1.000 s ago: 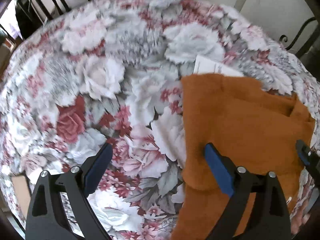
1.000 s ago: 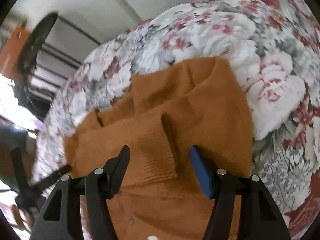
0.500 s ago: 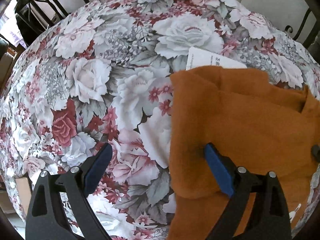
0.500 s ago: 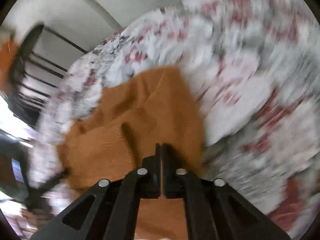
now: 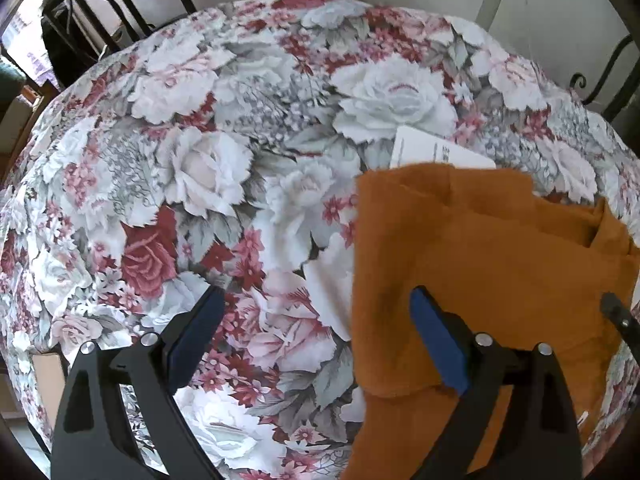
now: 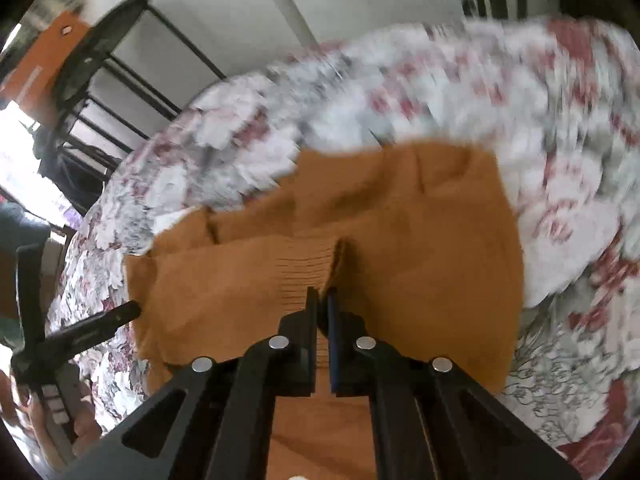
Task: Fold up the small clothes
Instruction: 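Grasp the cardigan side edge with the right tool and fold it inward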
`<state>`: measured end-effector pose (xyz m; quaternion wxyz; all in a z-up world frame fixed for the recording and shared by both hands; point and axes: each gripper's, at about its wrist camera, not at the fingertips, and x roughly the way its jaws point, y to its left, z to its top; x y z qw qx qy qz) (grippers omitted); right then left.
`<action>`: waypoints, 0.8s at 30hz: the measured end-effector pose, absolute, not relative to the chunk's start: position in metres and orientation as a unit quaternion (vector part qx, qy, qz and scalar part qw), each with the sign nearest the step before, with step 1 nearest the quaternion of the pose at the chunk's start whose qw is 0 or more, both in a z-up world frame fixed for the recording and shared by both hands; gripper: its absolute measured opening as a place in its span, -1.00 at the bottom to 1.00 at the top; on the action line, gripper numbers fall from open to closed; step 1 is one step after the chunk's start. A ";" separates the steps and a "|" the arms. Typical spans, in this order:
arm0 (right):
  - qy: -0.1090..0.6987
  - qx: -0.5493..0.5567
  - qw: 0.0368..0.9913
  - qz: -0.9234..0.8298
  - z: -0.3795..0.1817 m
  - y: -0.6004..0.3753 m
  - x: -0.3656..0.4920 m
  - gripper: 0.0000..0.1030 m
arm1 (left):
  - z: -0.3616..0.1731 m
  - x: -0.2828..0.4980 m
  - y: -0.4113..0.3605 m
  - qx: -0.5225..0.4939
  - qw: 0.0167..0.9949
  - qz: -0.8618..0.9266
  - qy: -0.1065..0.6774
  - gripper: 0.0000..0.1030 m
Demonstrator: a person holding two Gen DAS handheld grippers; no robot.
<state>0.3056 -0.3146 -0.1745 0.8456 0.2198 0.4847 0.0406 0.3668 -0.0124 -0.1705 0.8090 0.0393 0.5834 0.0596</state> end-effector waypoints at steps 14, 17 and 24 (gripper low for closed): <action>0.506 0.243 0.826 -0.045 -0.188 -0.362 0.300 -0.74 | -0.197 0.373 -0.018 0.085 0.785 0.084 0.608 0.92; 0.469 0.251 0.847 -0.028 -0.167 -0.358 0.299 -0.74 | -0.170 0.371 -0.011 0.049 0.813 0.068 0.576 0.92; 0.513 0.222 0.829 0.010 -0.200 -0.327 0.320 -0.74 | -0.199 0.375 -0.037 0.121 0.791 0.044 0.599 0.92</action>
